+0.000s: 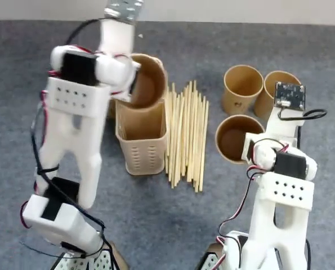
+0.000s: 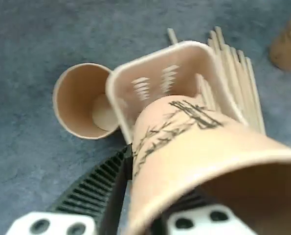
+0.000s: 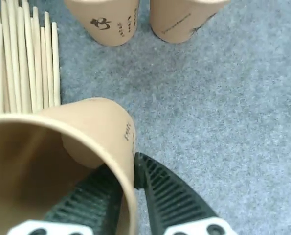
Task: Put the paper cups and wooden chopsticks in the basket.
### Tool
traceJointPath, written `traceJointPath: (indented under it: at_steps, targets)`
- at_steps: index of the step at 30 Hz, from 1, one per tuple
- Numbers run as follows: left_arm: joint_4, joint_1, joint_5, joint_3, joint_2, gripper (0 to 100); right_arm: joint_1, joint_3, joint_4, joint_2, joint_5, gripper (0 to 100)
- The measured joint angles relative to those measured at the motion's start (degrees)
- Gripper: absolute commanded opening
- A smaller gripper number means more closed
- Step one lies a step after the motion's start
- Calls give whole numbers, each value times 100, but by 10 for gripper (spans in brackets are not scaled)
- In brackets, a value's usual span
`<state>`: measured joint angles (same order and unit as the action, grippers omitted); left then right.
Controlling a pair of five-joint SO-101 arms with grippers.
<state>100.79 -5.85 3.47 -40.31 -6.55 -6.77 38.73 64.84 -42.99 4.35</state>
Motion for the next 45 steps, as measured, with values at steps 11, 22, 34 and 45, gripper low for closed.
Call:
traceJointPath:
  at_steps: [11, 22, 34, 45]
  targets:
    - [-695, 220, -149, 26, 0, 130, 826, -1925, 1196, -9, 0, 5]
    - [-976, 1116, -18, -1029, 158, 130, 1459, -3499, 809, 18, -352, 5]
    - [-1090, 3297, 9, -589, 211, 130, 3007, -3921, -229, 1820, -905, 5]
    - [-2259, 3429, -141, 1169, 202, 130, 3314, -4237, -510, 2848, -914, 5]
